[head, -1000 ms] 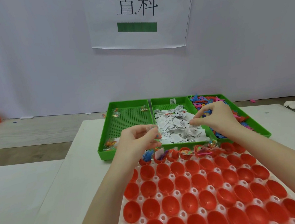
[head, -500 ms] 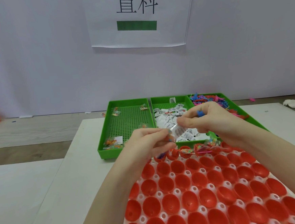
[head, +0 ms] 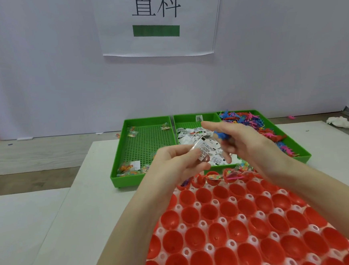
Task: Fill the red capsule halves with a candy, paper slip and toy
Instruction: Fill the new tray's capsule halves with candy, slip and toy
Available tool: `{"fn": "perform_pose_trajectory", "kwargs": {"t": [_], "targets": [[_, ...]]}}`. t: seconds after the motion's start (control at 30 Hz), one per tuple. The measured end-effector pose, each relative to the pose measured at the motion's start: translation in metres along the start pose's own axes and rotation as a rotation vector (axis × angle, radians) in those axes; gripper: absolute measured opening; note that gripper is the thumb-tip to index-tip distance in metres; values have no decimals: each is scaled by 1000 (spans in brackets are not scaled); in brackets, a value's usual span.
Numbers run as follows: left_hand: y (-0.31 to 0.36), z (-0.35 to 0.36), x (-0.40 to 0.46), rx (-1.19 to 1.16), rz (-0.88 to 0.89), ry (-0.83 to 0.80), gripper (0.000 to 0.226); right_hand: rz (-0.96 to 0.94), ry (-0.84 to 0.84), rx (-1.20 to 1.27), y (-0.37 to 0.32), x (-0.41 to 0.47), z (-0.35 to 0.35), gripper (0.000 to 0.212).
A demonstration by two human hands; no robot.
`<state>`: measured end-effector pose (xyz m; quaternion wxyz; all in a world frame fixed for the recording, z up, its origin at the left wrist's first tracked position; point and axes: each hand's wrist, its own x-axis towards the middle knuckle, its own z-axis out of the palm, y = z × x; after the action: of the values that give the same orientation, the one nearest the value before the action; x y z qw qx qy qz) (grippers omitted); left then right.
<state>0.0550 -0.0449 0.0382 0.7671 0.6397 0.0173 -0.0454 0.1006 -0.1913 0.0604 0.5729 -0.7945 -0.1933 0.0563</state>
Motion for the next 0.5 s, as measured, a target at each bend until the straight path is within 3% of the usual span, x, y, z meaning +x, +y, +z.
{"fn": "perform_pose_trajectory", "kwargs": {"t": [0.1,0.23,0.37,0.5], "targets": [[0,1,-1,6,13,-15,16,-61,-50,-5,-1,-7,-5,31],[1,2,-3,7,32,-51,14,-284,4,-42,-6,-20,-12,29],[2,1,-3,16,59,-86,15,-327,116,-8,-12,-25,-16,23],[3,1,-4,69,84,-148,17,-337,41,-105,-14,-25,-19,19]]}}
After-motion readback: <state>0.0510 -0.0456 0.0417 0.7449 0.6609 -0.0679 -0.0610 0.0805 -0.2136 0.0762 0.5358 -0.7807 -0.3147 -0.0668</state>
